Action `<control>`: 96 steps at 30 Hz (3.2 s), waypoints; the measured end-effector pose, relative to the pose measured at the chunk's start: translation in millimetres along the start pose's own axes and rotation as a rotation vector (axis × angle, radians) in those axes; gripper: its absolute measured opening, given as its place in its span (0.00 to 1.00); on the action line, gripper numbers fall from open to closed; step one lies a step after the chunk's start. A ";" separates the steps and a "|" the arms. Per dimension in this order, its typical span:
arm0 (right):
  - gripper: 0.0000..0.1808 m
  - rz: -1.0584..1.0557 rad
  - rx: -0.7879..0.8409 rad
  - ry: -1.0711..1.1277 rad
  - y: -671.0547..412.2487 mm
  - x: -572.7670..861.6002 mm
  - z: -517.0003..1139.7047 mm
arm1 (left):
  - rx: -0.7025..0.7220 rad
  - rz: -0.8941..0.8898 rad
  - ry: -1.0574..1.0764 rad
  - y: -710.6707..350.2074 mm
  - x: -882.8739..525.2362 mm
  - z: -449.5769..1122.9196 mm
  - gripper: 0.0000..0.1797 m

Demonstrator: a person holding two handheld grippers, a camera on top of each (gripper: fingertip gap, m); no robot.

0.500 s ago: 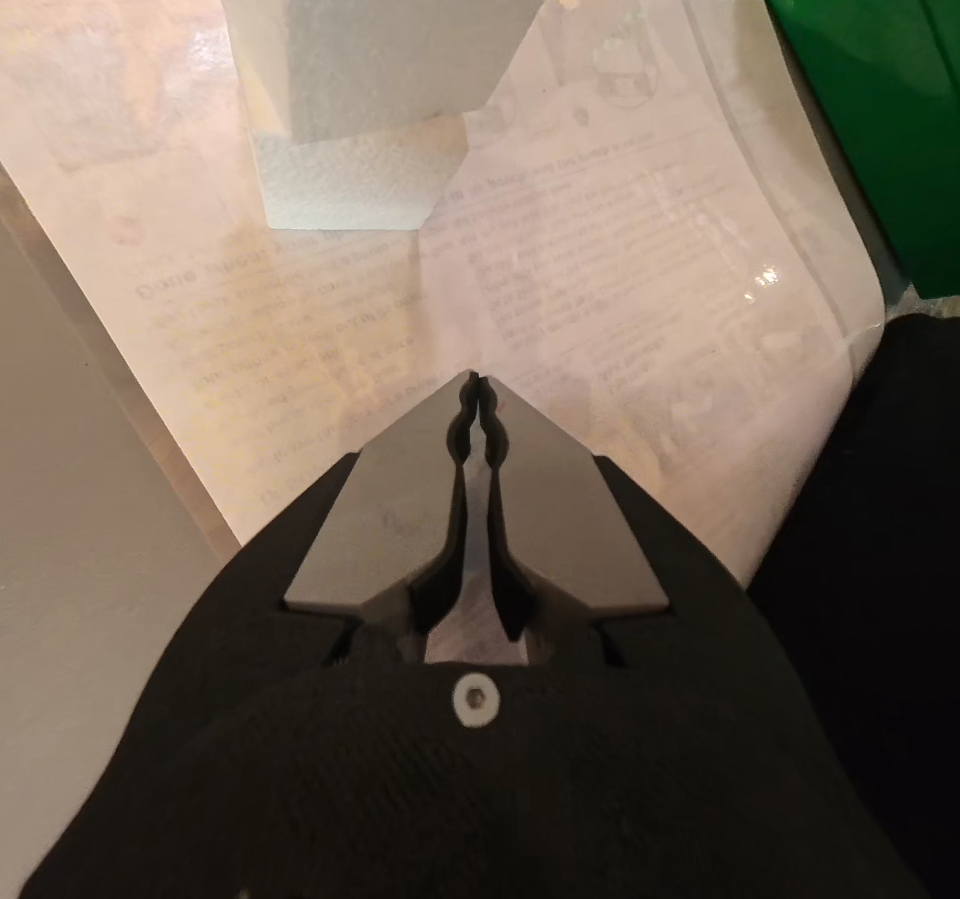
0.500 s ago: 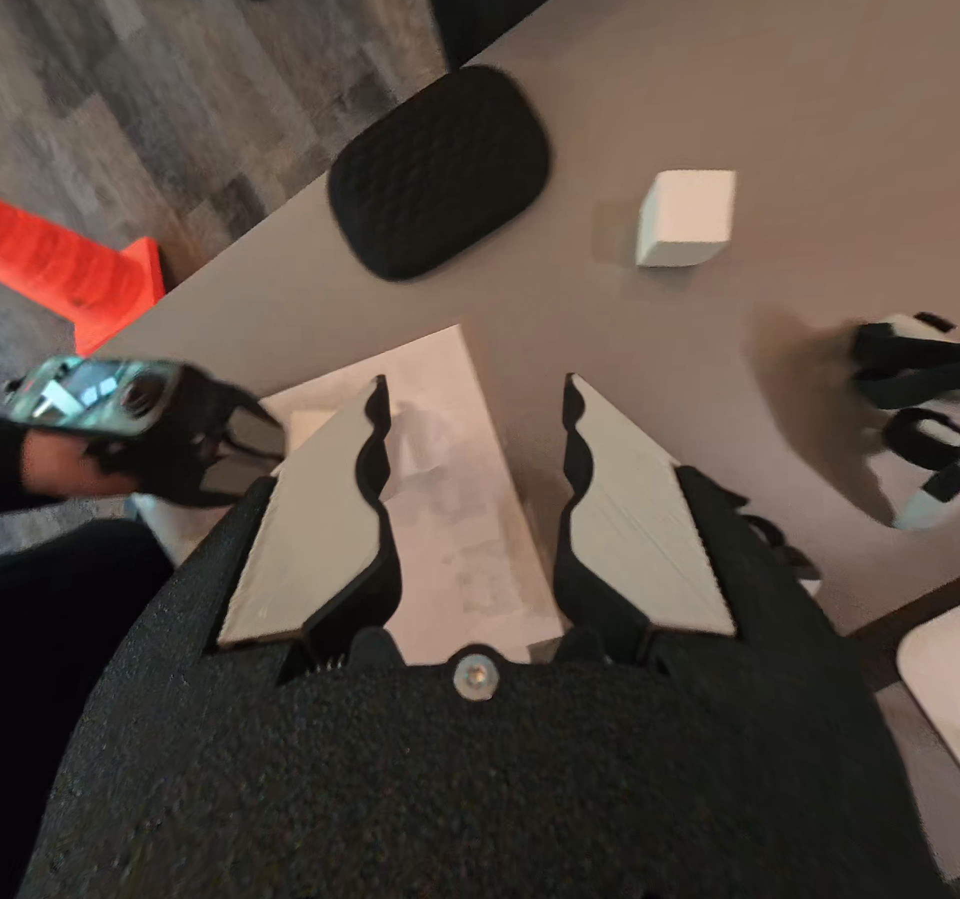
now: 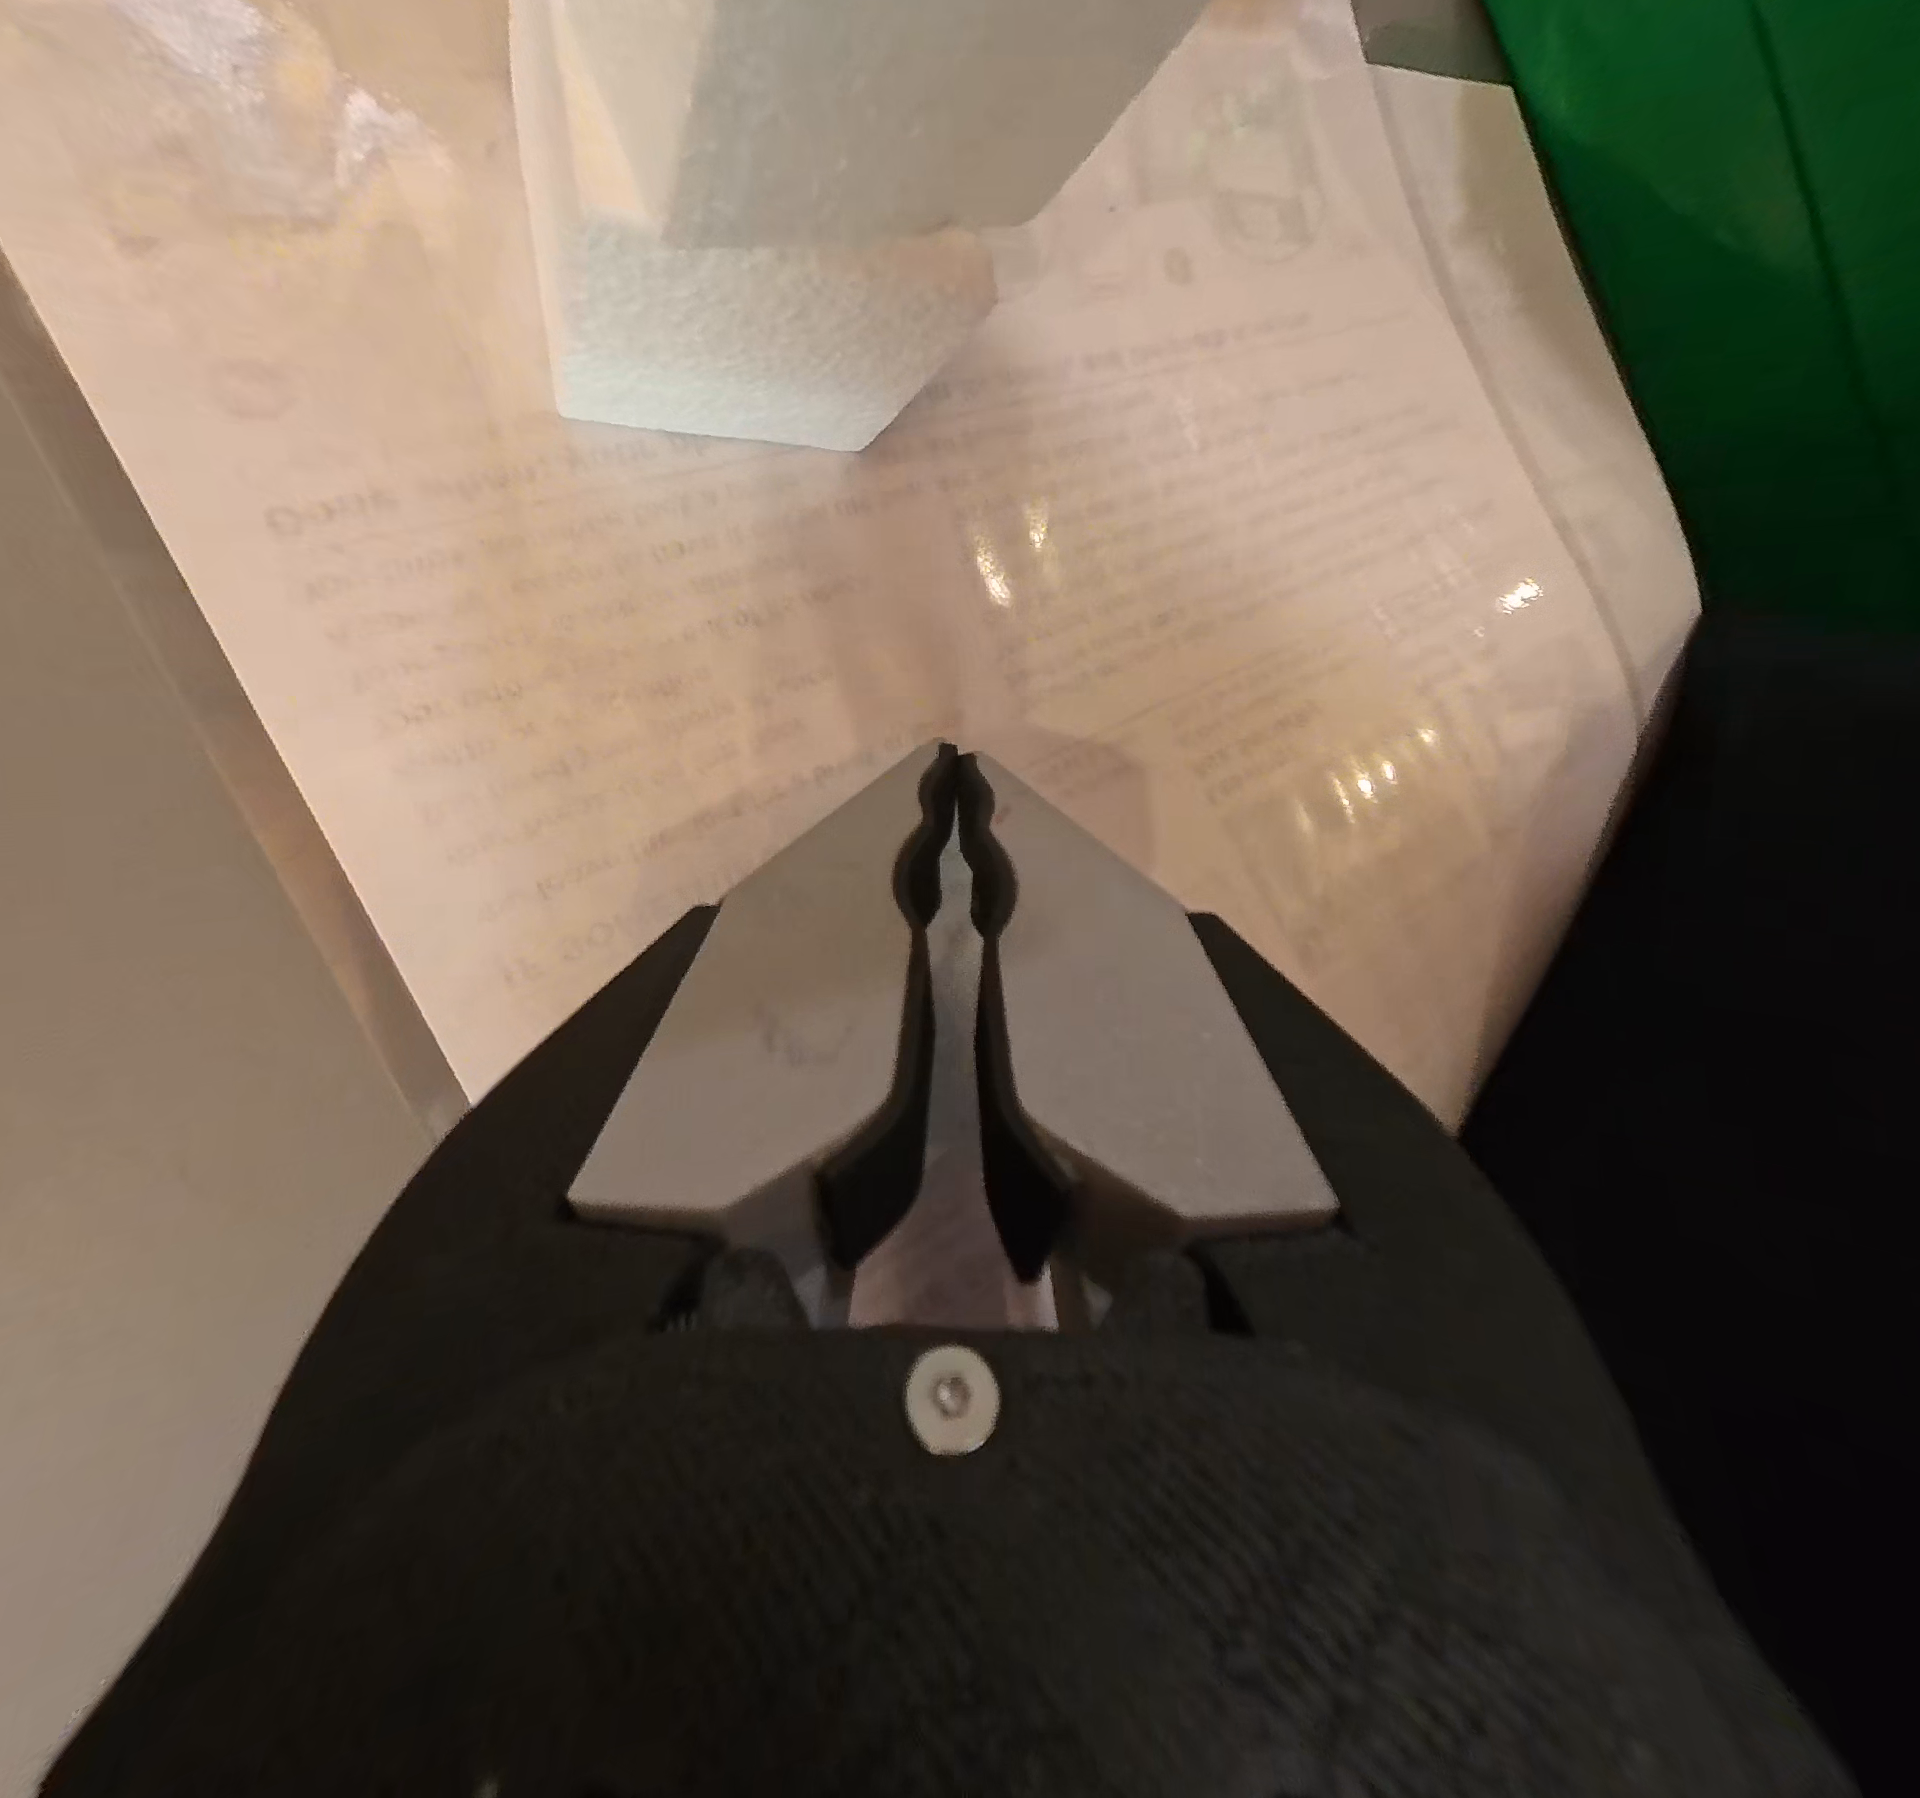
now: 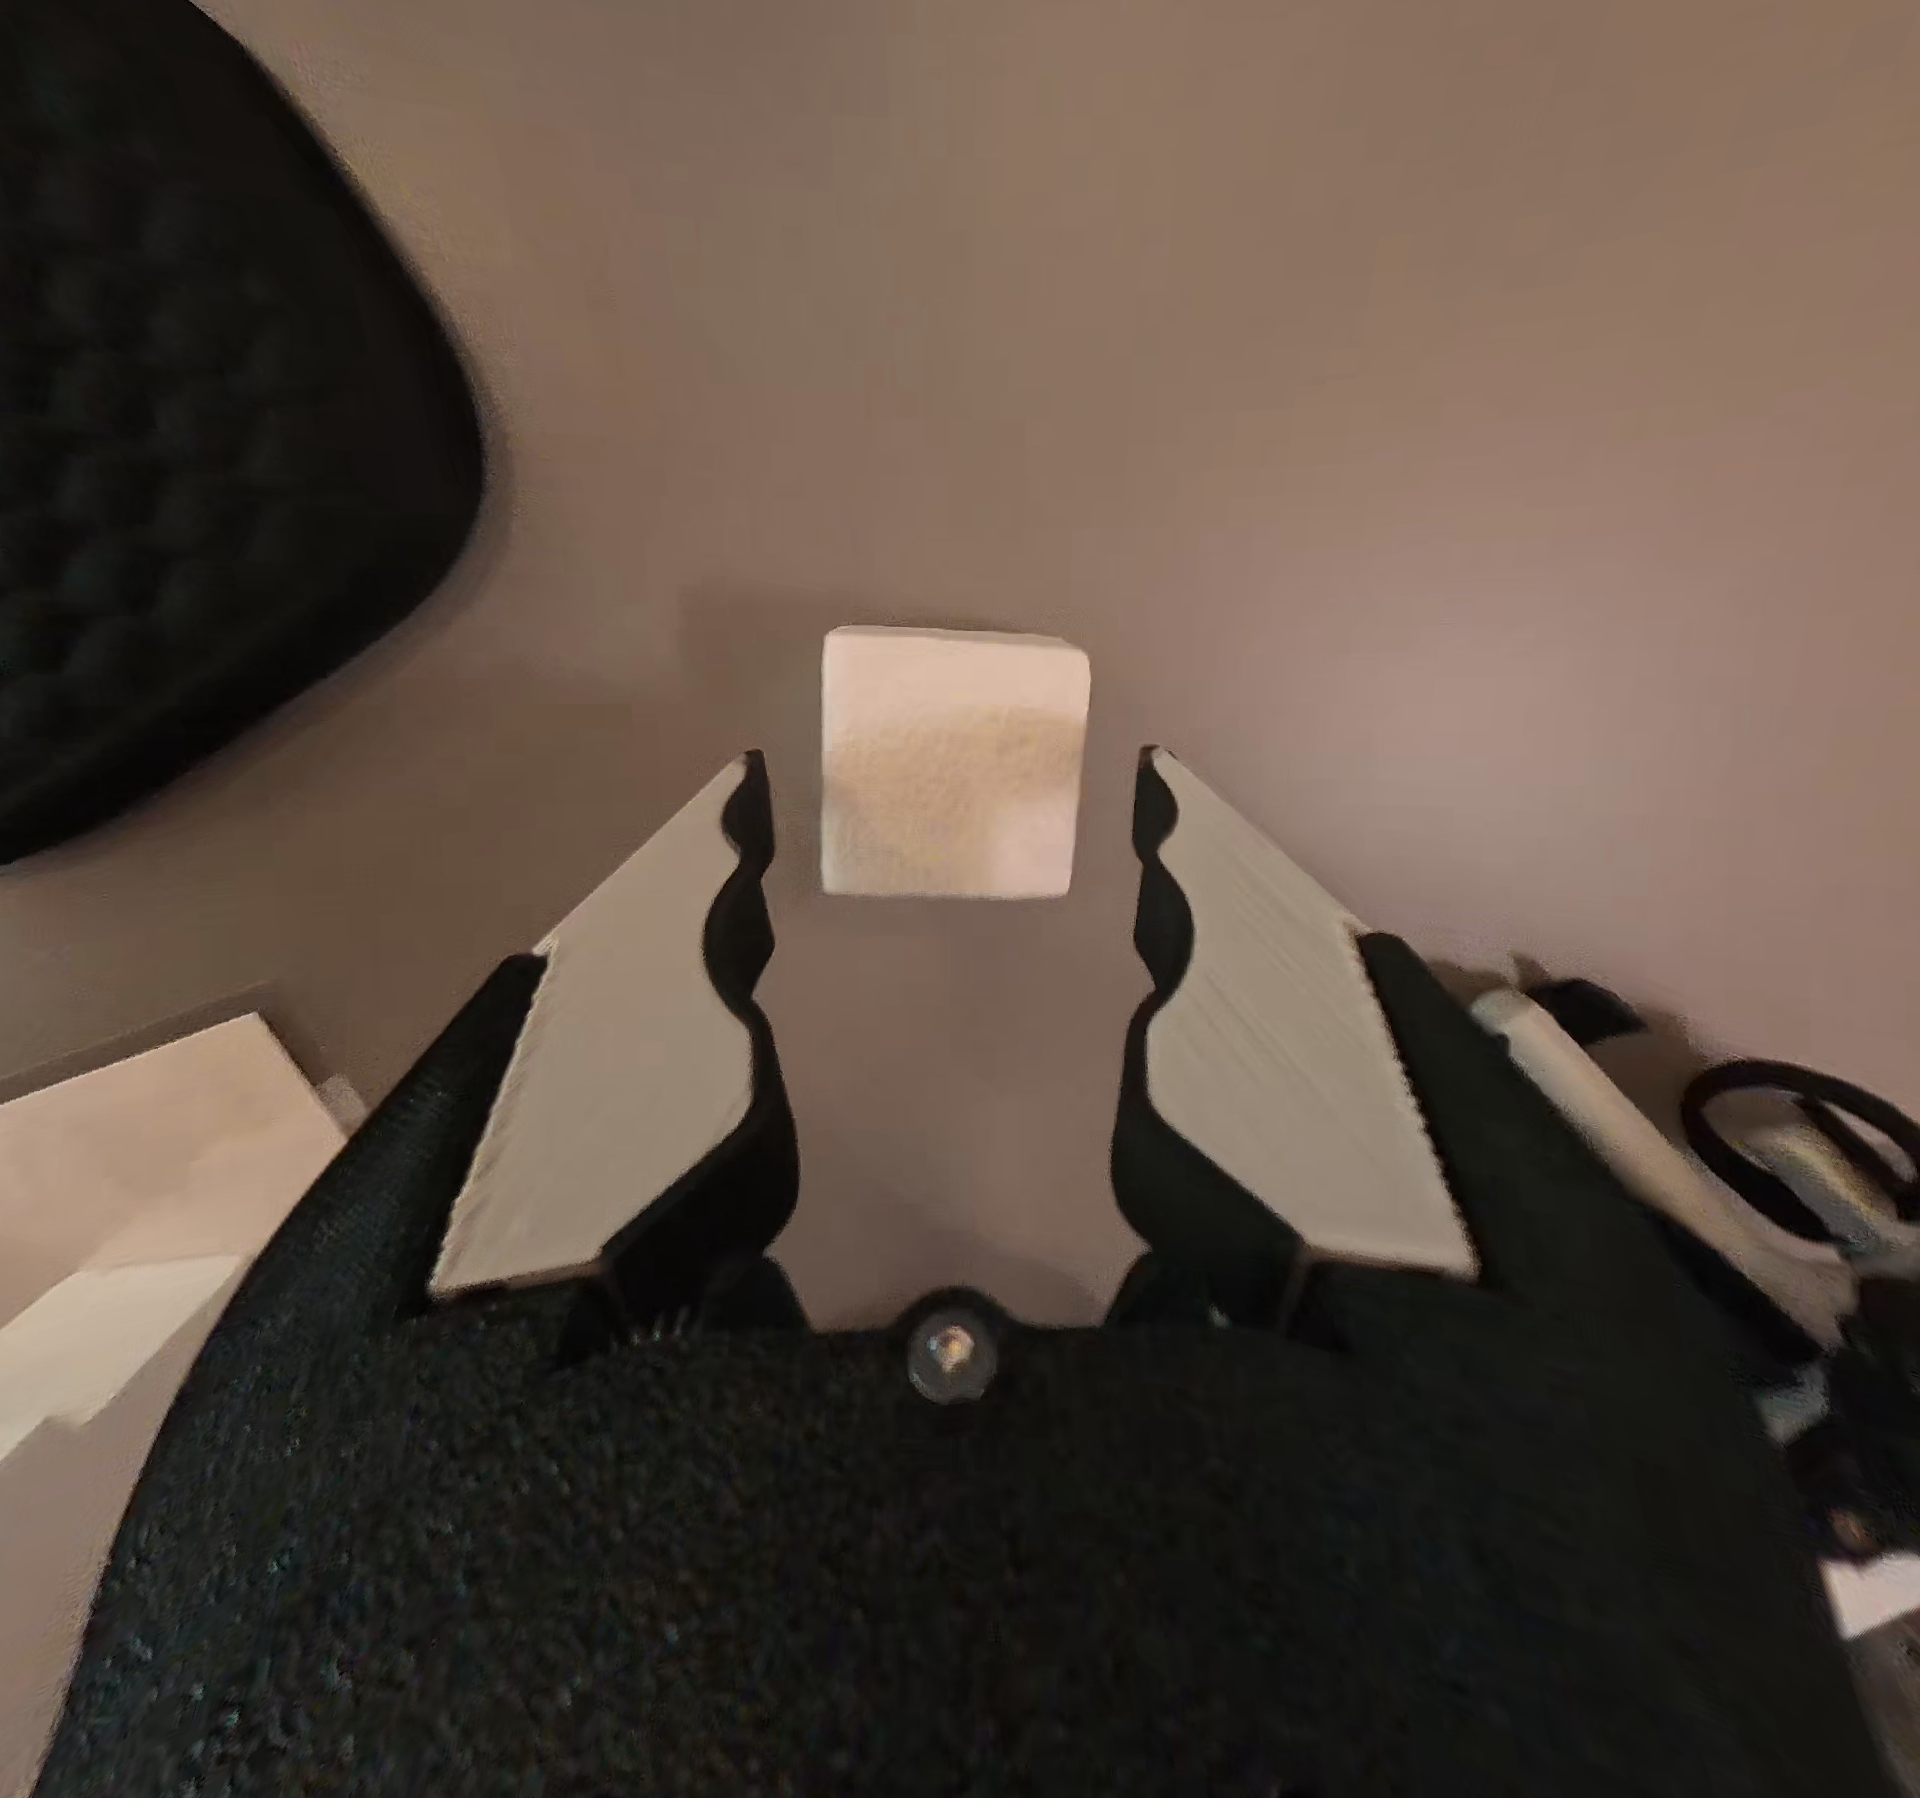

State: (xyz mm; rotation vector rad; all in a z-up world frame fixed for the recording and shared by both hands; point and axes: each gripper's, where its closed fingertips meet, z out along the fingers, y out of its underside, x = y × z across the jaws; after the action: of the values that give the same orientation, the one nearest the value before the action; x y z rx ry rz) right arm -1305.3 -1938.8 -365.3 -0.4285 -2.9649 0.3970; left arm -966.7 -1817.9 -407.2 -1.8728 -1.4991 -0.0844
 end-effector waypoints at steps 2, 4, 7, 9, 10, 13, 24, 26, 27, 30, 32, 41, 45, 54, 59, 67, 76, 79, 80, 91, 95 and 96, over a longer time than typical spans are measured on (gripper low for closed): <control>0.35 -0.008 -0.055 -0.007 6.6 1.5 15.6 | 0.000 -0.004 0.001 -0.1 0.0 0.0 0.00; 0.31 -0.016 -0.043 -0.004 6.2 0.7 15.7 | -0.002 -0.005 0.001 -0.1 0.0 0.1 0.00; 0.31 -0.016 0.025 -0.019 3.6 -9.1 -5.9 | -0.003 0.006 0.000 -0.2 0.2 0.2 0.00; 0.31 -0.019 0.062 -0.033 8.1 -18.0 -30.1 | -0.008 0.021 -0.001 -0.1 0.4 0.3 0.00; 0.31 -0.020 0.080 -0.046 11.8 -23.9 -45.3 | -0.014 0.033 -0.003 0.0 0.5 0.3 0.00; 0.31 -0.022 0.126 -0.109 29.0 -49.7 -100.6 | -0.024 0.060 -0.009 0.1 0.6 0.4 0.00; 0.31 -0.112 0.169 -0.267 110.7 -182.9 -226.9 | -0.020 0.115 -0.039 0.5 1.1 0.4 0.00; 0.31 -0.134 0.144 -0.231 116.7 -192.4 -222.2 | -0.024 0.125 -0.045 0.6 1.5 0.6 0.00; 0.31 -0.141 0.131 -0.217 118.5 -195.4 -218.9 | -0.026 0.131 -0.049 0.6 1.5 0.7 0.00; 0.31 -0.153 0.093 -0.174 122.2 -199.2 -209.2 | -0.027 0.142 -0.058 0.7 1.6 0.6 0.00; 0.31 -0.165 0.071 -0.155 124.5 -201.4 -203.7 | -0.025 0.145 -0.063 0.6 1.6 0.5 0.00; 0.33 -0.185 0.006 -0.108 131.6 -198.7 -176.8 | -0.017 0.150 -0.076 0.5 1.7 0.4 0.00; 0.34 -0.153 0.045 -0.123 132.1 -200.5 -181.3 | -0.015 0.151 -0.080 0.5 1.8 0.4 0.00; 0.36 -0.008 0.251 -0.155 128.2 -185.0 -229.3 | -0.027 0.162 -0.069 0.5 1.8 0.1 0.00; 0.36 0.078 0.399 -0.172 136.9 -176.8 -251.3 | -0.027 0.165 -0.069 0.4 1.8 0.0 0.00; 0.11 0.145 0.492 -0.310 169.9 -208.9 -223.4 | -0.032 0.173 -0.064 0.3 1.8 -0.2 0.00; 0.00 0.069 0.429 -0.313 188.7 -261.8 -151.7 | -0.033 0.191 -0.079 0.4 1.5 -0.2 0.00; 0.00 0.056 0.379 -0.262 192.8 -263.4 -131.9 | -0.034 0.198 -0.085 0.4 1.5 -0.2 0.00; 0.00 0.060 0.381 -0.258 192.4 -263.6 -129.4 | -0.034 0.201 -0.088 0.3 1.5 -0.2 0.00; 0.00 0.031 0.426 -0.335 193.7 -279.3 -130.3 | -0.028 0.199 -0.092 0.4 1.5 -0.3 0.00; 0.00 0.060 0.409 -0.377 197.2 -284.2 -123.5 | -0.027 0.199 -0.092 0.4 1.6 -0.2 0.00; 0.00 0.077 0.428 -0.374 195.6 -282.0 -123.4 | -0.027 0.199 -0.091 0.4 1.6 -0.2 0.00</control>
State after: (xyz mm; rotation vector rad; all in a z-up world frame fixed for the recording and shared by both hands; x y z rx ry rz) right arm -966.4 -1810.8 -323.2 -0.4570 -3.0773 1.2111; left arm -965.8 -1816.7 -406.5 -2.0619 -1.3683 0.0752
